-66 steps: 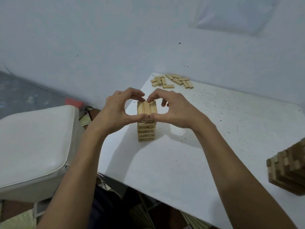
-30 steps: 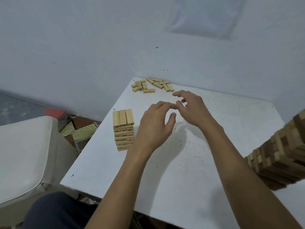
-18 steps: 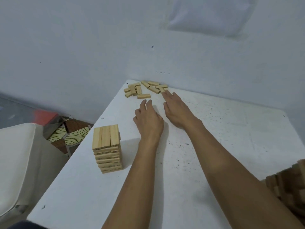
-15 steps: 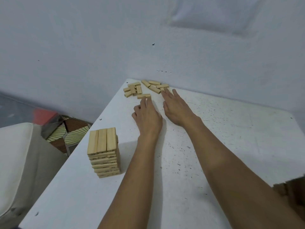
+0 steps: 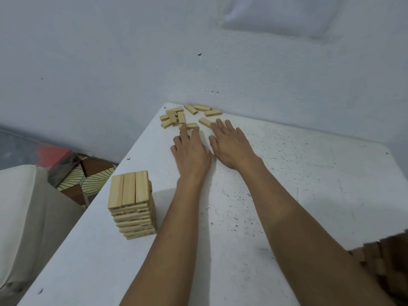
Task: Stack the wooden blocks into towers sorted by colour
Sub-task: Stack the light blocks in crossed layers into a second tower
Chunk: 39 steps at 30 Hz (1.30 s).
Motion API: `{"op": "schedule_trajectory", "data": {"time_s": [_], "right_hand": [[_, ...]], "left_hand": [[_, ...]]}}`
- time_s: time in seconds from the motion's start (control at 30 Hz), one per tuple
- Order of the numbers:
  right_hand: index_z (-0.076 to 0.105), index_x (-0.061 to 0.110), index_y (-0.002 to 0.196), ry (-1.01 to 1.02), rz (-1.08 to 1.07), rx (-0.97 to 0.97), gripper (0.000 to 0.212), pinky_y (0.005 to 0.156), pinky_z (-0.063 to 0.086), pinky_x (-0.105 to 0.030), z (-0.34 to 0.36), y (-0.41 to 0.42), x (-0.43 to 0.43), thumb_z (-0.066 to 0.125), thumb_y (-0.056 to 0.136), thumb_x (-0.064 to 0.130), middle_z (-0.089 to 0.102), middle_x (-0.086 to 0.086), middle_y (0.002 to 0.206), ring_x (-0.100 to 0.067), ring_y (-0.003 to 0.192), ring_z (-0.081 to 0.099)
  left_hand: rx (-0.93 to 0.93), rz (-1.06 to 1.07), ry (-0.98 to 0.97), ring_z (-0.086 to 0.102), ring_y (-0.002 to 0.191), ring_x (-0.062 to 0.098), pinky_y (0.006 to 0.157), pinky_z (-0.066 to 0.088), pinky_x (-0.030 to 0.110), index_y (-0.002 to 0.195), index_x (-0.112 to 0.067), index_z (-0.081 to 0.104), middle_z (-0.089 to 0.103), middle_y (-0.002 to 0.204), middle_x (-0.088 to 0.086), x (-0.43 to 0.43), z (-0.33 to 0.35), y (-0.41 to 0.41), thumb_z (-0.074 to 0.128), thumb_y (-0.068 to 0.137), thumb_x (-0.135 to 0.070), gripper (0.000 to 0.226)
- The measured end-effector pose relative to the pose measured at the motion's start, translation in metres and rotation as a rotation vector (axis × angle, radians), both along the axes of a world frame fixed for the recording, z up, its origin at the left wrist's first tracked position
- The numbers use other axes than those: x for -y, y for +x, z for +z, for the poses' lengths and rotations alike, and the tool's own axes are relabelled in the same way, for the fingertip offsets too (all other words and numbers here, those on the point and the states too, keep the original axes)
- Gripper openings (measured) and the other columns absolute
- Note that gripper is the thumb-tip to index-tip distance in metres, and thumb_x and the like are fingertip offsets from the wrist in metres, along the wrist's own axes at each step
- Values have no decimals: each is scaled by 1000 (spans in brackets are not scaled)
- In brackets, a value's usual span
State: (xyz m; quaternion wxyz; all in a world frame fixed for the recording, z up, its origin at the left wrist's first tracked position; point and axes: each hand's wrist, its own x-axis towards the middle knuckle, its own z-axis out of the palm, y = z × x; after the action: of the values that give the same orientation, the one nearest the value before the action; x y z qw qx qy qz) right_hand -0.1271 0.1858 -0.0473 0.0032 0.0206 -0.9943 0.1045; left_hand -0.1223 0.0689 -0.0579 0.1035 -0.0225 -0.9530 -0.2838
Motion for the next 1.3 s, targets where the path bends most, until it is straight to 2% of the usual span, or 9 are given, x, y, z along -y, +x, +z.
{"op": "schedule_trajectory", "data": {"time_s": [0.33,0.53,0.67,0.73,0.8,0.9,1.0,1.1,1.3], "right_hand": [[19,17,154,-90,-47,-26,52,123,7,-46,-7,128,3,22,107,36,10,1,165,-20,152,1],[16,17,156,-175,-9,-59,54,124,5,-39,-8,200,9,29,106,34,21,3,163,-13,152,3],[30,24,152,-281,-4,-110,53,118,22,-36,-10,233,3,43,101,28,45,2,149,-14,149,16],[41,25,145,-333,-1,-137,48,110,38,-37,-8,243,-1,49,97,24,56,1,136,-16,142,32],[58,17,122,-373,39,-176,30,93,51,-38,-4,249,-3,54,92,19,64,3,112,-16,117,54],[60,14,97,-443,87,-238,9,76,53,-35,1,253,-4,61,88,18,62,6,93,-11,87,61],[62,17,104,-437,11,-334,22,89,48,-26,0,260,-2,67,84,24,62,3,112,-15,106,57],[62,22,115,-286,-114,-368,39,82,44,-25,1,263,-1,60,82,43,58,7,116,-14,102,49],[60,24,125,-365,-107,-222,41,82,35,-19,2,263,-3,69,86,33,59,7,113,-8,95,44]], "left_hand": [[41,-216,87,30,140,30,112,22,42,143,-20,45,34,154,9,11,1,57,39,96,-9,49],[-12,-434,123,50,125,23,104,40,43,129,-25,60,61,132,-2,21,-12,115,51,89,-11,44],[-4,-546,101,56,108,16,94,46,40,119,-33,63,65,116,-14,32,-13,143,52,83,-15,42],[27,-611,107,56,113,19,99,44,42,127,-27,61,63,124,-8,39,-9,150,56,85,-15,44],[62,-693,96,54,118,21,103,41,42,132,-24,59,59,132,-5,44,-3,156,59,85,-17,47],[104,-775,51,51,122,17,106,39,36,137,-26,54,54,139,-8,46,6,164,62,86,-22,52],[130,-815,23,48,126,13,107,37,32,142,-29,48,50,144,-11,46,12,167,59,84,-31,59],[144,-844,-34,40,133,11,111,29,31,146,-33,42,38,153,-14,46,14,166,61,87,-30,61],[154,-903,-184,42,105,12,99,35,33,144,-39,42,35,154,-18,45,18,163,56,91,-29,55]]}}
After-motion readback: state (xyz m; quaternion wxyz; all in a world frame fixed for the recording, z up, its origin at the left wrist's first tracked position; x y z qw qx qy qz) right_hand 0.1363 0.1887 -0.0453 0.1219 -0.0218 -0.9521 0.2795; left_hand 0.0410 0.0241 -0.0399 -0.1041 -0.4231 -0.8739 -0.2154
